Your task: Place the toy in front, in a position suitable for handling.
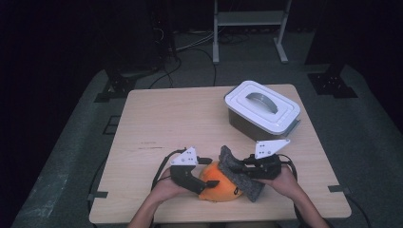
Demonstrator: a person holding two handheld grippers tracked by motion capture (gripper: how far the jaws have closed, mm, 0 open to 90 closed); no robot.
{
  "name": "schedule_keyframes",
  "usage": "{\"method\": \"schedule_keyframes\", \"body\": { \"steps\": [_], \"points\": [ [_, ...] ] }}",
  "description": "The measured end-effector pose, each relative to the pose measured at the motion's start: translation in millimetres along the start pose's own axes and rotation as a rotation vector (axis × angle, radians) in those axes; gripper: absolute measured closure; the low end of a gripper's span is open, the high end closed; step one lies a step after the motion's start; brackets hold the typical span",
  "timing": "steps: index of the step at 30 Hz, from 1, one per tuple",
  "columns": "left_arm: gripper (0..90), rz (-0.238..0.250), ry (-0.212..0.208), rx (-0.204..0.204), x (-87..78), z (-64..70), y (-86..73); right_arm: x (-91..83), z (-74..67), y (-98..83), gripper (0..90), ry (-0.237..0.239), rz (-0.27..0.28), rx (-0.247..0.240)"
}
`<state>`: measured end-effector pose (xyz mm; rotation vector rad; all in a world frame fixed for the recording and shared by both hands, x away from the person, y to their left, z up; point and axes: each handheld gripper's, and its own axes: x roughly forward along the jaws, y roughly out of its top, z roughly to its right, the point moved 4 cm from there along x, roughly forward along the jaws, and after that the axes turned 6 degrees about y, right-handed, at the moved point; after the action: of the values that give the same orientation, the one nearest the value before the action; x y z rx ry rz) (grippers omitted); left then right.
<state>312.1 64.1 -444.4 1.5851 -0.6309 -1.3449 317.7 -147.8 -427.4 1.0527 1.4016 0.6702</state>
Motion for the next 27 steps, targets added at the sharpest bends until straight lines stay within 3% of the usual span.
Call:
{"method": "schedule_keyframes", "body": {
  "steps": [2,3,4,5,6,7,8,9,12,13,14,15,16,19,27],
  "points": [
    [24.7,-0.002,-0.004,0.001,1.1,0.9,-0.7,0.4,-1.5,0.6,78.4,0.002,-0.004,-0.005],
    [31.6,0.004,0.013,0.033,1.1,1.1,-1.6,0.0,-1.9,0.3,78.4,0.000,-0.008,-0.007],
    [38.8,0.004,0.013,0.033,1.1,1.1,-1.6,0.0,-1.9,0.3,78.4,0.000,-0.008,-0.007],
    [44.3,0.029,0.032,0.070,-0.2,1.0,0.6,-1.7,0.4,0.4,78.4,0.003,0.006,0.000],
    [47.5,0.029,0.032,0.070,-0.2,1.0,0.6,-1.7,0.4,0.4,78.4,0.003,0.006,0.000],
    [48.7,0.082,0.063,0.140,-2.3,2.0,5.3,-7.2,2.0,4.7,78.5,-0.008,0.030,-0.003],
    [49.1,0.082,0.063,0.140,-2.3,2.0,5.3,-7.2,2.0,4.7,78.5,-0.008,0.030,-0.003],
    [48.8,0.126,0.100,0.190,-2.8,1.2,9.4,-13.5,2.4,10.6,78.5,-0.020,0.072,-0.009],
    [40.9,0.099,0.103,0.191,-0.4,-2.0,8.2,-15.0,3.5,12.1,78.5,-0.034,0.090,-0.003],
    [40.9,0.063,0.098,0.163,2.5,-4.2,5.1,-12.4,4.1,9.7,78.5,-0.038,0.075,0.000],
    [27.0,0.058,0.090,0.141,3.1,-4.7,4.0,-2.2,3.9,2.7,78.4,-0.038,0.032,0.004],
    [27.0,0.051,0.080,0.106,3.6,-4.9,4.3,-2.2,3.9,2.7,78.4,-0.038,0.032,0.004],
    [21.6,0.046,0.079,0.082,3.4,-5.0,6.0,3.9,-1.2,3.8,78.5,-0.007,0.023,-0.005],
    [37.5,0.042,0.084,0.102,2.5,-2.1,3.7,3.8,-5.4,7.2,78.5,-0.023,-0.002,-0.043],
    [43.8,0.042,0.049,0.111,-3.5,-5.6,-2.9,-11.1,4.4,-8.7,78.6,-0.023,-0.008,0.004]
  ]
}}
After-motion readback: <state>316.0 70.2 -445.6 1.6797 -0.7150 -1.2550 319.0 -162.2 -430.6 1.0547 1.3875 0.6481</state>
